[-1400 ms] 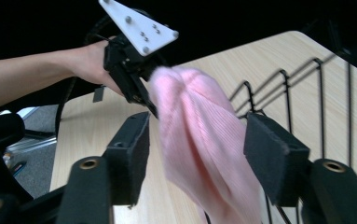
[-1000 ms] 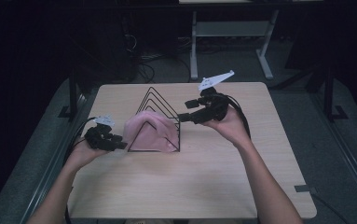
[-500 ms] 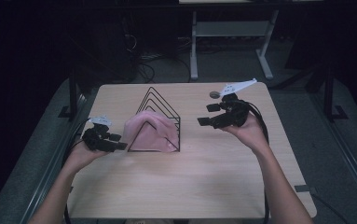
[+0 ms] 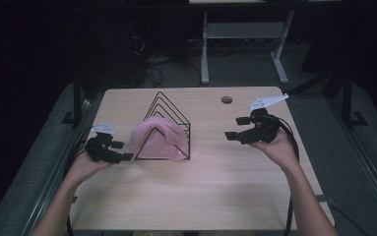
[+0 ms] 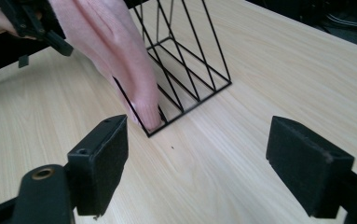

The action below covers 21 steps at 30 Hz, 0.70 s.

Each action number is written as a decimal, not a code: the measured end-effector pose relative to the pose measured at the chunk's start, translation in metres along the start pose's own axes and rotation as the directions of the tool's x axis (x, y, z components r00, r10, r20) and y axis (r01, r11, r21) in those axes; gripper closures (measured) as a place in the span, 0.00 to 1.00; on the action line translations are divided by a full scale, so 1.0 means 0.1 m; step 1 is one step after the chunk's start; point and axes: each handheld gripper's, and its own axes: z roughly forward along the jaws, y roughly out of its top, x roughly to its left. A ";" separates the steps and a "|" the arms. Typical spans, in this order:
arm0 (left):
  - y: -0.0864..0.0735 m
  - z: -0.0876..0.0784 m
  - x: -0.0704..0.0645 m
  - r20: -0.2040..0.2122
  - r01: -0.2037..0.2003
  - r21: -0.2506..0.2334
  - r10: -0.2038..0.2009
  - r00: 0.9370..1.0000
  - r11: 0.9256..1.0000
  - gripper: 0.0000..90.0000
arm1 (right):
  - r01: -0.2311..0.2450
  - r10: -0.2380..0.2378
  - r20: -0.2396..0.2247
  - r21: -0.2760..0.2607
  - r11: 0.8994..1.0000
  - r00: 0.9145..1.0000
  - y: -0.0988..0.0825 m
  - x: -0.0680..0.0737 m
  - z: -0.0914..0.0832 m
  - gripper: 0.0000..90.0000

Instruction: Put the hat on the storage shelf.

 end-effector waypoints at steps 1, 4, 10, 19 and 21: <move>0.00 0.00 -0.01 -0.002 0.004 -0.004 -0.004 1.000 1.000 0.31 | -0.009 0.009 0.005 -0.002 1.000 1.000 -0.03 -0.01 -0.02 0.22; -0.02 0.00 -0.03 -0.006 0.005 -0.005 -0.005 1.000 1.000 0.31 | -0.030 0.030 0.012 -0.002 1.000 0.999 -0.13 -0.03 -0.08 0.21; -0.04 -0.02 -0.06 -0.014 -0.008 -0.015 0.008 1.000 1.000 0.29 | -0.053 0.053 0.029 0.006 0.999 0.998 -0.32 -0.03 -0.16 0.21; -0.12 0.01 -0.08 -0.016 0.006 -0.027 -0.007 1.000 1.000 0.29 | -0.080 0.079 0.053 0.030 0.996 0.995 -0.61 -0.05 -0.19 0.20; -0.14 0.01 -0.10 -0.023 -0.004 -0.029 0.003 1.000 1.000 0.29 | -0.094 0.092 0.059 0.024 0.995 0.994 -0.66 -0.06 -0.22 0.20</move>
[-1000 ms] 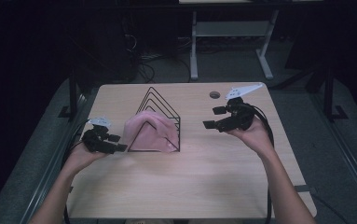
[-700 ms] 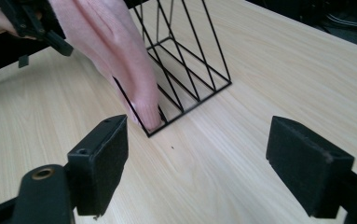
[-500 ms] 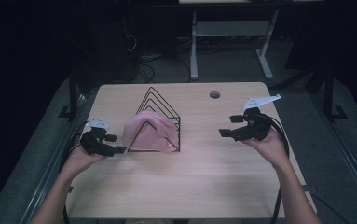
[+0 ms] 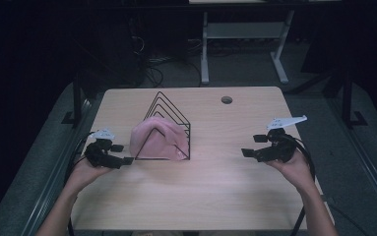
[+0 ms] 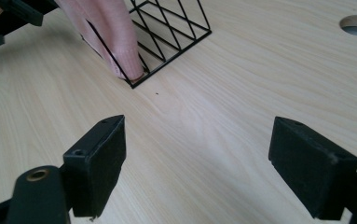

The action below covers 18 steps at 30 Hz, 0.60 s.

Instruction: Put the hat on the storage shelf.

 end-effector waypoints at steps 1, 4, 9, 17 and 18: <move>-0.01 0.00 -0.01 -0.005 -0.003 -0.005 0.003 1.000 1.000 0.29 | -0.001 0.001 0.007 -0.007 1.000 1.000 -0.03 -0.01 -0.02 0.20; -0.04 -0.01 -0.03 -0.010 0.001 -0.018 -0.001 1.000 1.000 0.29 | -0.021 0.021 0.012 -0.016 1.000 1.000 -0.11 -0.01 -0.06 0.20; -0.13 -0.04 -0.08 -0.021 0.006 -0.029 -0.006 1.000 1.000 0.29 | -0.040 0.041 0.021 -0.033 0.999 0.999 -0.33 -0.03 -0.11 0.20; -0.31 -0.04 -0.14 -0.039 0.022 -0.027 -0.023 0.999 0.999 0.28 | -0.074 0.076 0.058 -0.042 0.996 0.995 -0.65 0.04 -0.20 0.19; -0.32 -0.04 -0.16 -0.038 0.035 -0.040 -0.037 0.999 0.999 0.28 | -0.073 0.076 0.068 -0.039 0.997 0.995 -0.69 0.08 -0.21 0.19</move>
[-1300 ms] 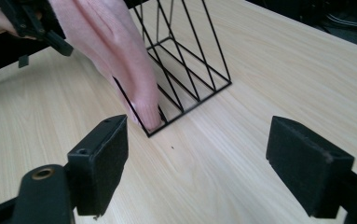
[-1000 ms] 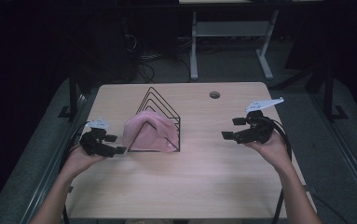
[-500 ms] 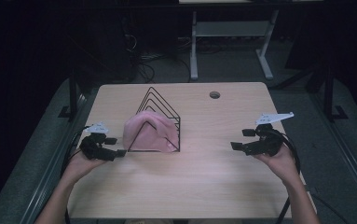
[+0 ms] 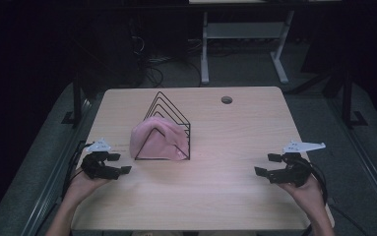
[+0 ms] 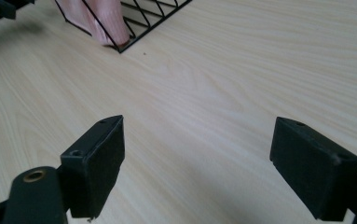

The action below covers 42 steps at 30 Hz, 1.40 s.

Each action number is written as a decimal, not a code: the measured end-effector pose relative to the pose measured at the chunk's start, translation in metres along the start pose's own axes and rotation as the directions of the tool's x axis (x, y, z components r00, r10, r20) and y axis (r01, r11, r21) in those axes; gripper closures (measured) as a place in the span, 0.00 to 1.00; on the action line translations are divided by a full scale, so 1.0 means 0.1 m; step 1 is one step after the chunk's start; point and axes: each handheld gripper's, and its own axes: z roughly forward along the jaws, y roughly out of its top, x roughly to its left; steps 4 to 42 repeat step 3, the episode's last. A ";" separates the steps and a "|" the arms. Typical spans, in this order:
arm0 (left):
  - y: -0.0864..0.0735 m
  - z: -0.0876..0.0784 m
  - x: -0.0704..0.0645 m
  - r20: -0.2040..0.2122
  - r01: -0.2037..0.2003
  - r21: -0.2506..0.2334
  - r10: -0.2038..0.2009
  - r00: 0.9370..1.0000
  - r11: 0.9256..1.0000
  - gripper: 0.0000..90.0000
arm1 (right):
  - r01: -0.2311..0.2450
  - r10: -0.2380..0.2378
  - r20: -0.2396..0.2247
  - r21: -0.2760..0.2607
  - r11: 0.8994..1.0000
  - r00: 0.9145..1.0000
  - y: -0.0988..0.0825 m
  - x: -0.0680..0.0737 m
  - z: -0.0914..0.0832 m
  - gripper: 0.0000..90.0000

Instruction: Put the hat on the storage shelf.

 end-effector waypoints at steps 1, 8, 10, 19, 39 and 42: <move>-0.02 -0.01 -0.01 -0.004 -0.006 0.002 0.006 1.000 1.000 0.28 | 0.002 -0.002 0.006 0.000 1.000 1.000 -0.02 0.02 -0.01 0.19; -0.04 0.00 -0.03 -0.007 0.000 -0.012 0.000 1.000 1.000 0.28 | 0.009 -0.009 0.018 -0.016 1.000 1.000 -0.09 0.07 -0.04 0.19; -0.04 0.00 -0.03 -0.007 0.000 -0.012 0.000 1.000 1.000 0.28 | 0.009 -0.009 0.018 -0.016 1.000 1.000 -0.09 0.07 -0.04 0.19; -0.04 0.00 -0.03 -0.007 0.000 -0.012 0.000 1.000 1.000 0.28 | 0.009 -0.009 0.018 -0.016 1.000 1.000 -0.09 0.07 -0.04 0.19; -0.04 0.00 -0.03 -0.007 0.000 -0.012 0.000 1.000 1.000 0.28 | 0.009 -0.009 0.018 -0.016 1.000 1.000 -0.09 0.07 -0.04 0.19; -0.04 0.00 -0.03 -0.007 0.000 -0.012 0.000 1.000 1.000 0.28 | 0.009 -0.009 0.018 -0.016 1.000 1.000 -0.09 0.07 -0.04 0.19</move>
